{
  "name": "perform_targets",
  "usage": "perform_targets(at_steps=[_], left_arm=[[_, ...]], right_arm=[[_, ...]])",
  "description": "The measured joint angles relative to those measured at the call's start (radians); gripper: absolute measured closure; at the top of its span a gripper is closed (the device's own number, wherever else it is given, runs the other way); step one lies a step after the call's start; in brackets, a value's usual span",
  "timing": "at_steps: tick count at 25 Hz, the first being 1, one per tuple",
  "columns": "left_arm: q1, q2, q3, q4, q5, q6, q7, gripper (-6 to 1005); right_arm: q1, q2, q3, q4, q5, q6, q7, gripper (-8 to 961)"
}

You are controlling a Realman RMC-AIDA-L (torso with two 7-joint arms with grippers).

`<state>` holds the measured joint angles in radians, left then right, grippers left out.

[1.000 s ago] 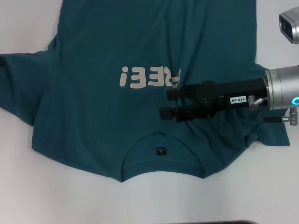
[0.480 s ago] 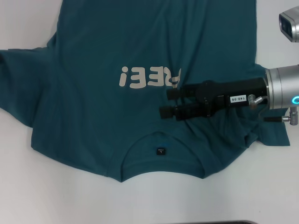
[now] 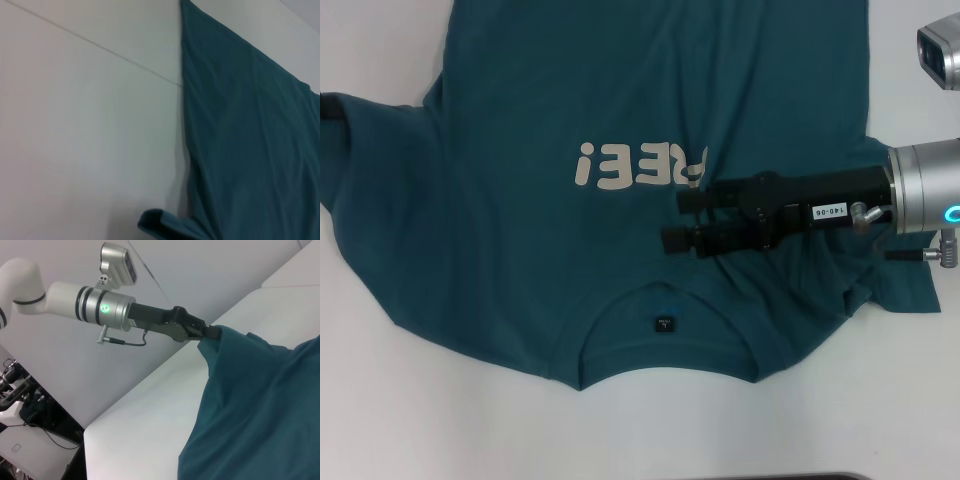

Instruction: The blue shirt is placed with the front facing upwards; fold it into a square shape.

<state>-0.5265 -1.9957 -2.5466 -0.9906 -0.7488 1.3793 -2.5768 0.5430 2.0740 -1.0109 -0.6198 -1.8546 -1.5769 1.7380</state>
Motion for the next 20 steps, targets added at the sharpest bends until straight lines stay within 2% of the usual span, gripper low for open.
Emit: perform_targets(at_steps=[4,8,11,16,20], left_arm=[[0.000,0.000,-0.008,-0.003,-0.024,0.062,-0.007,985],[0.000,-0.010,-0.009,-0.002,-0.130,0.166,-0.004,984],[-0.002,-0.035,0.005,-0.001,-0.185,0.208,0.000,984],[-0.023,-0.106,0.046,-0.010,-0.177,0.150,0.000,983],[-0.037,-0.119,0.090,0.013,-0.168,0.082,-0.006,983]], right_arm=[[0.000,0.000,0.000,0.000,0.000,0.000,0.000,39],[-0.001,0.000,0.000,0.005,0.000,0.000,-0.002,39],[-0.004,0.000,0.000,0.004,0.000,0.001,-0.003,39],[-0.002,-0.001,0.000,0.002,0.000,0.002,-0.004,39],[0.000,-0.002,0.000,0.001,0.000,0.002,-0.001,39]])
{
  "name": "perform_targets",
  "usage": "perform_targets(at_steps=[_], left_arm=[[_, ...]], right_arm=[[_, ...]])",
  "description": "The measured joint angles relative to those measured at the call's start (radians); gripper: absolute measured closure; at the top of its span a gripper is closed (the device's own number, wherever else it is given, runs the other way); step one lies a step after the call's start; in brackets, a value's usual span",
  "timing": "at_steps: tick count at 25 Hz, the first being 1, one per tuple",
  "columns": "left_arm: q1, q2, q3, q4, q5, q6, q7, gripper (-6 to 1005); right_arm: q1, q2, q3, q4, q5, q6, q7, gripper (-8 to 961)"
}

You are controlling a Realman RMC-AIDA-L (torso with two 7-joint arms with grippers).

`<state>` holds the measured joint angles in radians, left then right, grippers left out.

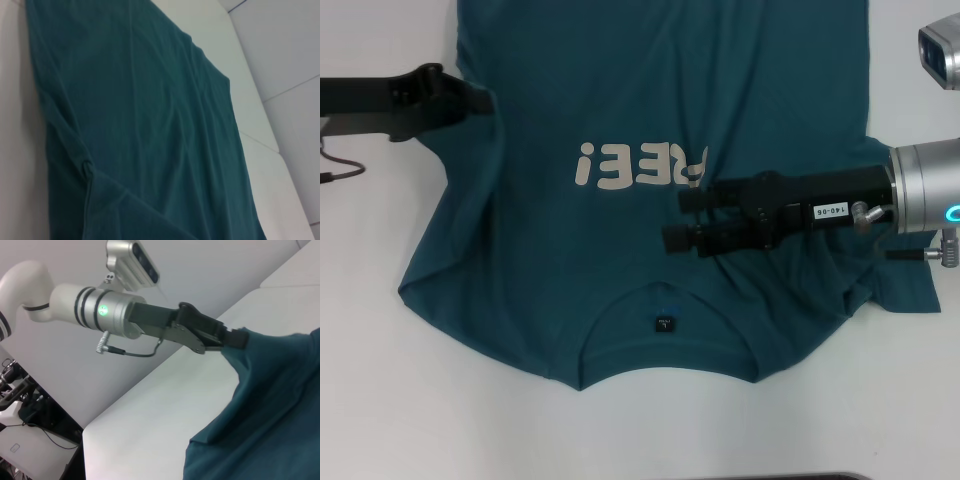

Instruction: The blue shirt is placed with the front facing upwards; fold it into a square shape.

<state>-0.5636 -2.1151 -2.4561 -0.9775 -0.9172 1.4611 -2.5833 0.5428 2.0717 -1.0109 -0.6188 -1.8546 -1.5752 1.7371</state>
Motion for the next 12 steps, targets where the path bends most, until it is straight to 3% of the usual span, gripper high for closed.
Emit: perform_targets(at_steps=[8,12], left_arm=[[-0.037,0.025,0.042,0.117,0.012,-0.088,0.010,959],[-0.048,0.023,0.063,0.149,0.014,-0.149,0.016,924]], right_arm=[[-0.009,-0.001,0.000,0.001,0.000,0.000,0.001,39],[-0.008,-0.001,0.000,0.001,0.000,0.000,0.000,39]])
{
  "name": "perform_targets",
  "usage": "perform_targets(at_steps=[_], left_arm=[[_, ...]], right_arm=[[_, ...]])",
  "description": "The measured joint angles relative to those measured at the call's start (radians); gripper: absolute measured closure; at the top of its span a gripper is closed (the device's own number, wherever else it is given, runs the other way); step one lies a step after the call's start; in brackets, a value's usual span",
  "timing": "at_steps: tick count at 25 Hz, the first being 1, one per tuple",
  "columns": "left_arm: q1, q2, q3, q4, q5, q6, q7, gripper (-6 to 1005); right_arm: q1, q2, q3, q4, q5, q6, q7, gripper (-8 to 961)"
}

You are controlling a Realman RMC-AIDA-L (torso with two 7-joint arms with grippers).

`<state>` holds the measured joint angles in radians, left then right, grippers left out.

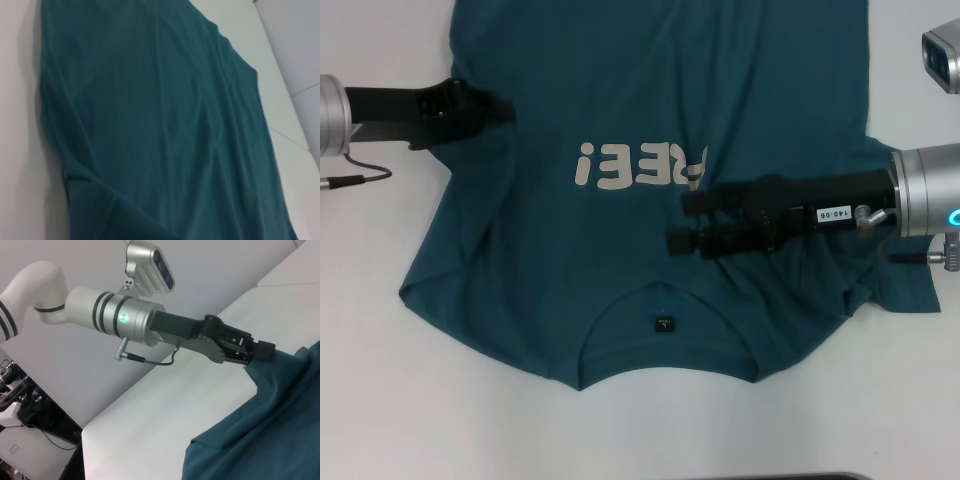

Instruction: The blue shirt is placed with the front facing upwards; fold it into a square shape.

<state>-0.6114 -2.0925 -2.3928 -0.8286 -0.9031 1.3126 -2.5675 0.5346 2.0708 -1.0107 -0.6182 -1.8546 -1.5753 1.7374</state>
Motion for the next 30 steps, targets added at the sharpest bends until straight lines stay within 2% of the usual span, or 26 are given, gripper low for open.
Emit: perform_targets(at_steps=[3,9,14,17,24,30], left_arm=[[-0.010,0.001,0.003,0.007,-0.008,-0.001,0.003,898],[-0.022,-0.006,0.024,-0.002,-0.025,0.080,0.040,665],[0.005,0.002,0.018,-0.033,-0.030,0.125,0.052,420],[0.029,0.004,0.018,-0.084,-0.025,0.124,0.041,190],[0.027,0.000,0.016,-0.115,-0.039,0.199,0.056,140],[0.088,-0.003,-0.047,-0.185,-0.068,0.216,0.058,140]], right_arm=[[0.005,-0.001,0.001,0.002,0.000,0.005,0.000,39],[0.010,-0.002,0.001,0.005,0.000,0.010,0.008,39],[0.011,-0.002,0.001,0.006,0.000,0.017,0.018,39],[0.011,-0.002,0.001,0.006,0.000,0.022,0.019,39],[0.005,-0.004,0.001,0.006,0.000,0.023,0.016,39],[0.001,-0.013,0.003,0.000,-0.017,0.025,0.000,39]])
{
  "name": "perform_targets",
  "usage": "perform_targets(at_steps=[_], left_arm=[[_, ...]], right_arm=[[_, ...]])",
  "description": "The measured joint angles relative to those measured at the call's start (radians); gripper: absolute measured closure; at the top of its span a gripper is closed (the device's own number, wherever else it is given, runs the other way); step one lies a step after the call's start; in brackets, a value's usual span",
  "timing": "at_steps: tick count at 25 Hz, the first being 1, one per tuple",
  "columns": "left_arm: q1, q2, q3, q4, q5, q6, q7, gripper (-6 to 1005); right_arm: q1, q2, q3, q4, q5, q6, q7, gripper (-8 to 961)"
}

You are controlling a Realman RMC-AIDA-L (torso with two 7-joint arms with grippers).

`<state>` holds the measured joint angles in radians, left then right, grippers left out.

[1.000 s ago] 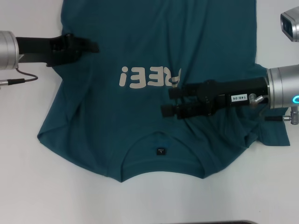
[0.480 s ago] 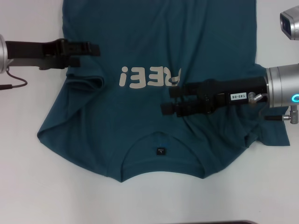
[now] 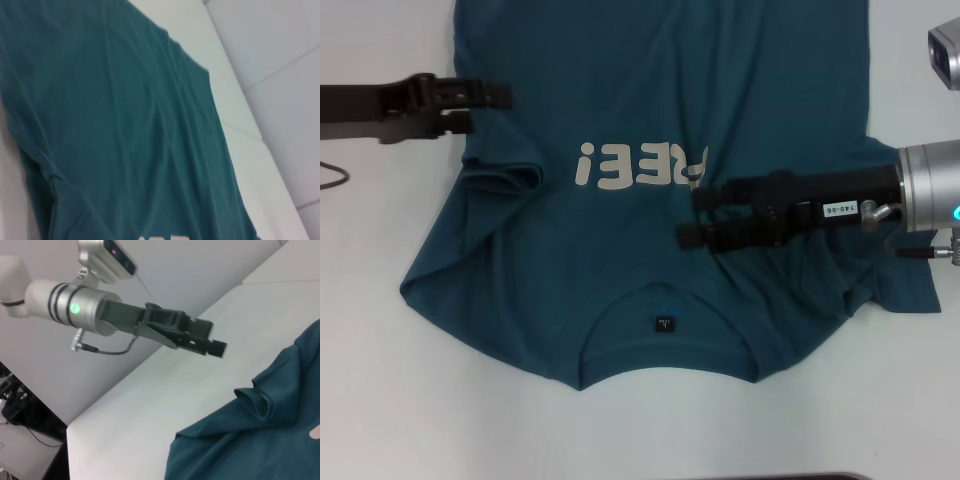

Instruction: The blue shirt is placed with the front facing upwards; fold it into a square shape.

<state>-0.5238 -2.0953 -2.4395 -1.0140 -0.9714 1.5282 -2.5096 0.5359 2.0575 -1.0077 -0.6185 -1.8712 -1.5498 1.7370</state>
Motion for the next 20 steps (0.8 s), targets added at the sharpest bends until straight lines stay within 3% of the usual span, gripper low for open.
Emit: perform_targets(at_steps=[4,10,15,20], left_arm=[[0.019,-0.004,-0.012,-0.013,-0.019,-0.017,-0.020,140],[-0.001,-0.020,-0.001,0.042,0.052,-0.167,-0.123,140],[-0.031,-0.005,-0.003,0.164,0.076,-0.238,-0.174,140],[-0.031,-0.011,-0.001,0.173,0.094,-0.271,-0.191,140]], right_arm=[[-0.006,-0.008,0.010,-0.001,0.003,-0.009,-0.050,39],[-0.008,-0.007,0.024,-0.002,-0.002,-0.003,-0.113,39],[-0.007,-0.009,0.025,-0.002,-0.001,-0.001,-0.114,39],[-0.003,-0.009,0.025,-0.003,-0.001,-0.001,-0.116,39]])
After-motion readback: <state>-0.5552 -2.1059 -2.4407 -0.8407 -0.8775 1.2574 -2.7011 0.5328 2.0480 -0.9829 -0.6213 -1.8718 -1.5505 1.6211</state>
